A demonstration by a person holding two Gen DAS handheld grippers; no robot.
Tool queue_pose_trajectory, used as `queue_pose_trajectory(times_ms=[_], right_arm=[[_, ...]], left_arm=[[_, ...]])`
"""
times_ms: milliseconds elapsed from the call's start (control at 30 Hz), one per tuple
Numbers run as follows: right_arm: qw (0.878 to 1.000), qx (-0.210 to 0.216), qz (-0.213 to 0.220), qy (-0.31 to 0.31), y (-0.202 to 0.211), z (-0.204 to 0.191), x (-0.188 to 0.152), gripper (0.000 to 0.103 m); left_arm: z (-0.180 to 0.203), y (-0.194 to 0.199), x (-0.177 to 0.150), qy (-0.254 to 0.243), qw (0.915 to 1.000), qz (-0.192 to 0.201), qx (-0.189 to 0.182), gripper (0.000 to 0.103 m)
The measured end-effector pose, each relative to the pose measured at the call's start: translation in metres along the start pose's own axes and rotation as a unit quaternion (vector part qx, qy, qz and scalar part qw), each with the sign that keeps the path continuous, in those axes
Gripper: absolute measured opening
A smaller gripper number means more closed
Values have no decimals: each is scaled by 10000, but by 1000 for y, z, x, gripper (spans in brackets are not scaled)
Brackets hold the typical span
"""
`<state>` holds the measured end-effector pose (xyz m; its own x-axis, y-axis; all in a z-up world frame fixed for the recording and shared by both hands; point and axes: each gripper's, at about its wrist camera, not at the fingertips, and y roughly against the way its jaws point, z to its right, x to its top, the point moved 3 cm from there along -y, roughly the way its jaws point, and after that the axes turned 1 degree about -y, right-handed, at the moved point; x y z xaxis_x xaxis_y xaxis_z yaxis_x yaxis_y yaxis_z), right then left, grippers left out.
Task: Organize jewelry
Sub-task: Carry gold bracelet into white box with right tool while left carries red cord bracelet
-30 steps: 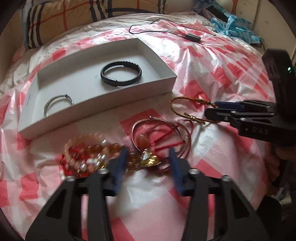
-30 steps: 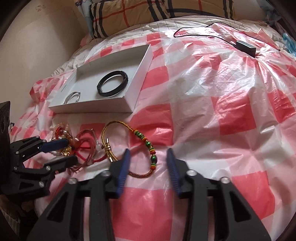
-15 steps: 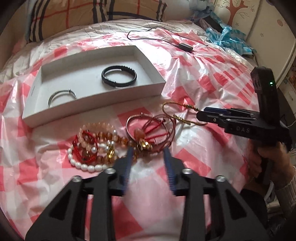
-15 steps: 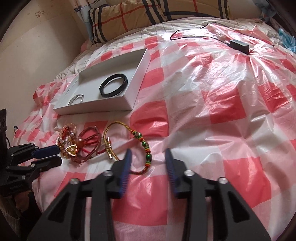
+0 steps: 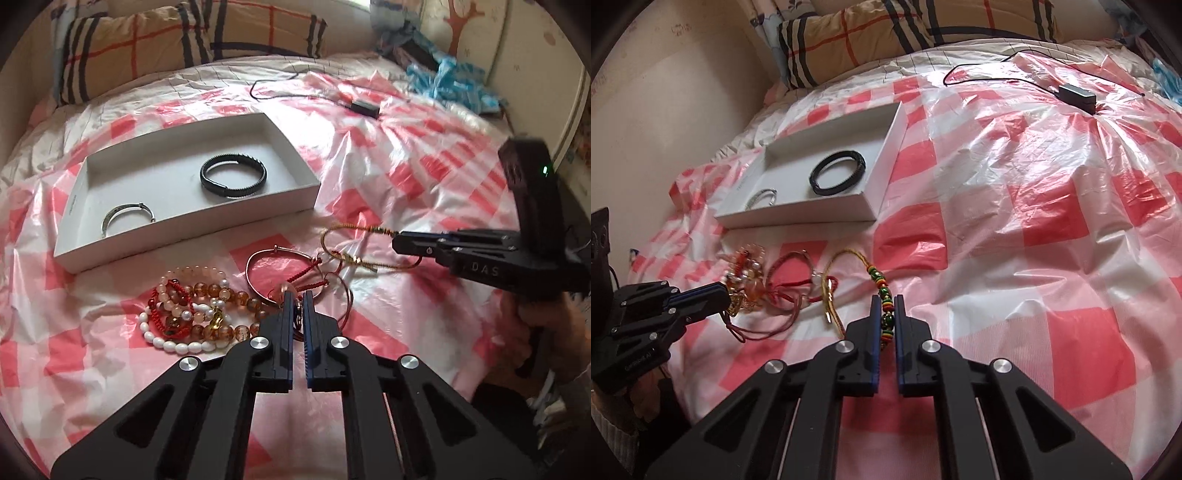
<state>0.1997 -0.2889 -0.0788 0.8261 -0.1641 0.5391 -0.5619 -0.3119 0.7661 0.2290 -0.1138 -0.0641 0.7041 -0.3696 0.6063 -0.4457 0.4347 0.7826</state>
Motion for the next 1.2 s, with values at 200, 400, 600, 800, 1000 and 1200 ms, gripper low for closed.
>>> queue_pose_trajectory(times_ms=[200,400,600,800,1000,1200], right_arm=[[9996,177,217,-20,28,-13,5,7],[9986,317,397,116,43,-35,18,7],[9970,496,527,270,37,-58,44,7],[9946,614,723,424,23,-80,79,7],[9909,892,934,381,-3,-94,121,7],[9971,-60,673,355,-53,-77,140,37]], left_arm=[[-9,30,-1,303,9991,255,-177,4],[-19,48,8,440,9976,500,-191,4],[-33,55,26,592,9953,750,-174,4],[-50,55,54,776,9915,1038,-137,4],[-66,41,89,952,9863,1341,-119,4],[-106,2,101,1464,9813,1073,646,5]])
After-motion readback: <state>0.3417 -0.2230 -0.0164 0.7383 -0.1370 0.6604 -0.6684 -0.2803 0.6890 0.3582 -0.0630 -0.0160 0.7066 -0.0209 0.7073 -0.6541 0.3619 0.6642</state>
